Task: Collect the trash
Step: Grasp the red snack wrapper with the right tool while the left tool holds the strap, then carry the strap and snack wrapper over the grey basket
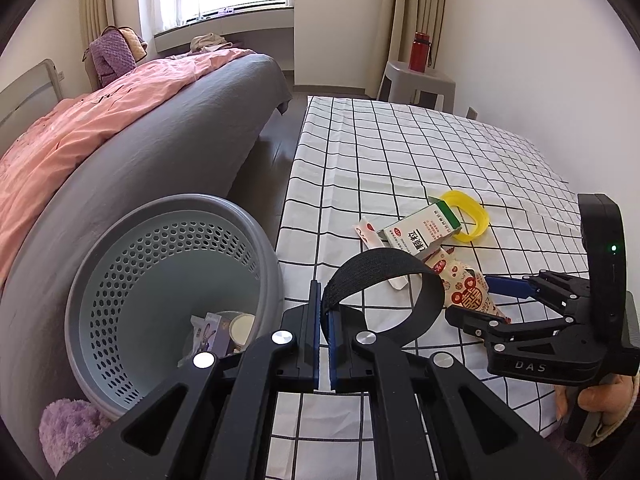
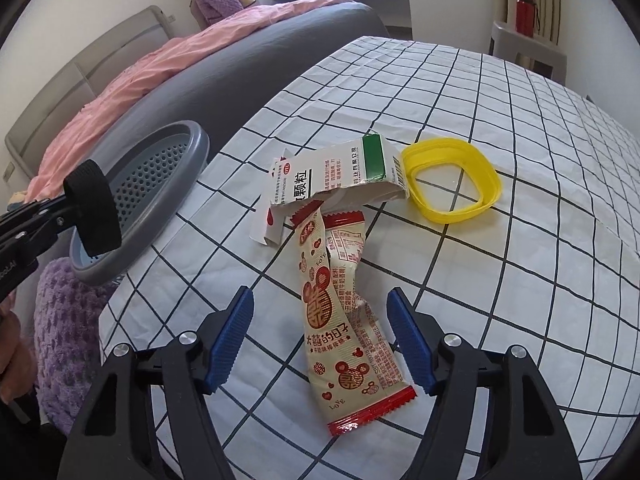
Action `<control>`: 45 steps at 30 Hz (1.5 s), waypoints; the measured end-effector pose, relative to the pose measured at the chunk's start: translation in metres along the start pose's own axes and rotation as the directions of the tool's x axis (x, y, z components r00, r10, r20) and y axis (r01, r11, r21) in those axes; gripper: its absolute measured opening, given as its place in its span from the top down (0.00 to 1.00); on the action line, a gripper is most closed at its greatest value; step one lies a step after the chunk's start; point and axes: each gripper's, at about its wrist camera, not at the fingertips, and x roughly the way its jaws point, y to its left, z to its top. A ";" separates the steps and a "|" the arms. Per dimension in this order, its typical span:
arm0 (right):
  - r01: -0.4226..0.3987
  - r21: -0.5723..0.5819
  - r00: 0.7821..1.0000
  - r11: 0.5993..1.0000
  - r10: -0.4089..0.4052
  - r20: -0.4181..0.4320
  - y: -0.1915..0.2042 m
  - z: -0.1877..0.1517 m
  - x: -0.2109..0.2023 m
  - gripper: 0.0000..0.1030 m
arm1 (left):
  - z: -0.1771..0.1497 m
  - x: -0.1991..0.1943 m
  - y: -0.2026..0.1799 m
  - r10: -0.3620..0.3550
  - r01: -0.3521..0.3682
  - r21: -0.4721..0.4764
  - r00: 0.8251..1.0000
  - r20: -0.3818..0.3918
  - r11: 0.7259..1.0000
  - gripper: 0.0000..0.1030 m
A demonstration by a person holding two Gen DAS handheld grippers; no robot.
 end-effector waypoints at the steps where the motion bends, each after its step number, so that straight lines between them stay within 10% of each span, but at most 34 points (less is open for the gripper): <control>1: 0.013 -0.003 1.000 1.000 -0.013 -0.003 0.002 0.000 0.002 0.38 | -0.001 -0.001 0.001 0.001 -0.001 -0.002 1.000 0.000 1.000 0.97; 9: 0.062 0.006 0.998 0.998 -0.062 -0.024 0.012 -0.006 0.007 0.62 | -0.006 -0.007 0.010 -0.001 0.001 -0.024 1.000 -0.001 1.000 0.97; 26: 0.008 0.168 0.995 0.986 -0.025 0.095 0.046 -0.016 -0.040 0.63 | -0.023 -0.009 0.061 -0.009 0.009 -0.099 1.000 0.005 0.995 0.97; 45: -0.107 -0.017 0.986 0.994 0.108 0.124 0.154 0.059 -0.009 0.63 | -0.020 -0.004 0.162 0.117 -0.115 -0.191 0.993 0.000 0.975 0.97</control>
